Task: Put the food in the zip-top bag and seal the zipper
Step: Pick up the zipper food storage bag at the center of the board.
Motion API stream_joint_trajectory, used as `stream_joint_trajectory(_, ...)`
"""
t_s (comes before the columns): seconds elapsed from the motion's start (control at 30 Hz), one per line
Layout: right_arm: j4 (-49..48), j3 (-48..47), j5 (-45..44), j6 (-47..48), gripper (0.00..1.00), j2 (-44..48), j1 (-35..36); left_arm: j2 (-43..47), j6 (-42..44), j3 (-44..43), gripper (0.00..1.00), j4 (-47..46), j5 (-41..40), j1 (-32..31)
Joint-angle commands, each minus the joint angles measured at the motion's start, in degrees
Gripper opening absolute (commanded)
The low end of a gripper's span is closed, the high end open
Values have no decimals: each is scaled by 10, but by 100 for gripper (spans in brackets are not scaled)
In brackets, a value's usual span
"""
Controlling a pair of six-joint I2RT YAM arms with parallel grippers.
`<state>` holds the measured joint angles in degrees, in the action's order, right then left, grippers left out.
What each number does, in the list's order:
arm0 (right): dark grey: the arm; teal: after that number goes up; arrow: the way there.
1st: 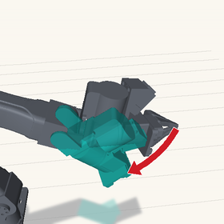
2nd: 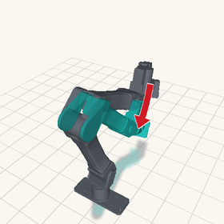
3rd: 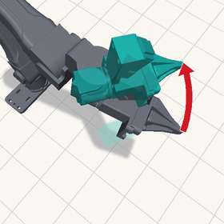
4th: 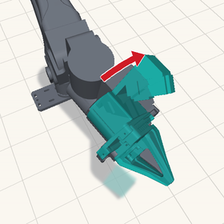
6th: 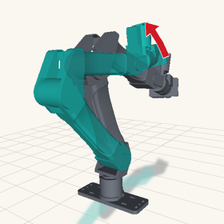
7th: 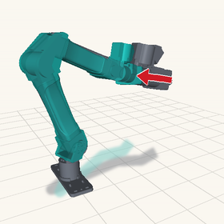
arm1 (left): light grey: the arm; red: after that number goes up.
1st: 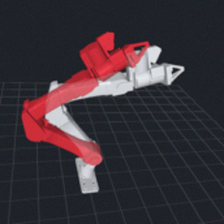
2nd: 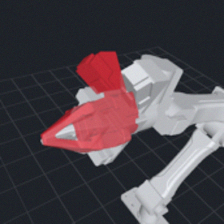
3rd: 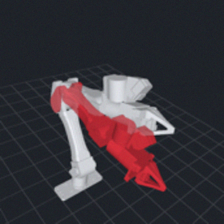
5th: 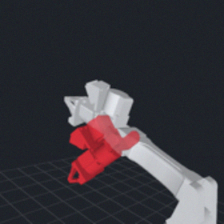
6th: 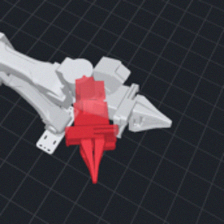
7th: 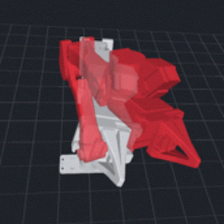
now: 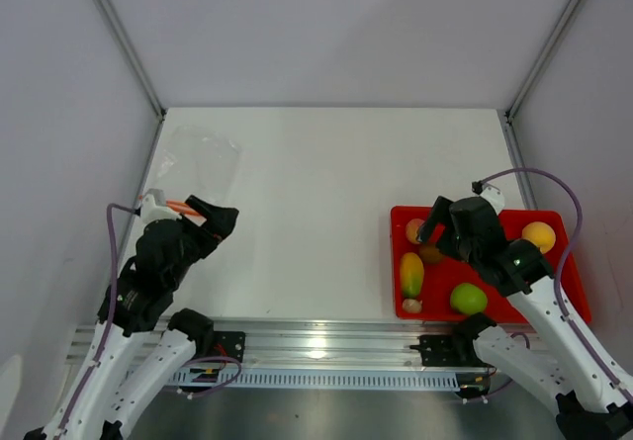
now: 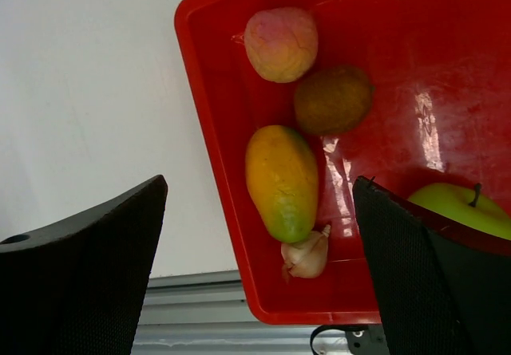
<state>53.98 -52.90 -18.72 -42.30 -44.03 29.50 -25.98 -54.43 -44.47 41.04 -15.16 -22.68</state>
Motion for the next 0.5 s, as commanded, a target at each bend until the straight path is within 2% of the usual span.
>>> stream_joint_trajectory(0.0, 23, -26, -20, 20, 99, 3, -1, 26, 17, 8, 99, 15, 21, 4)
stream_joint_trajectory(0.13, 1, -15, -6, 23, 99, 31, -5, 59, 78, 29, 99, -40, 63, 4)
stream_joint_trajectory(0.3, -46, 5, 57, 41, 99, 67, -25, 63, 78, 22, 99, -60, 44, 4)
stream_joint_trajectory(0.47, -48, -7, 98, 62, 99, 26, -35, 34, 70, 26, 100, -69, -14, 6)
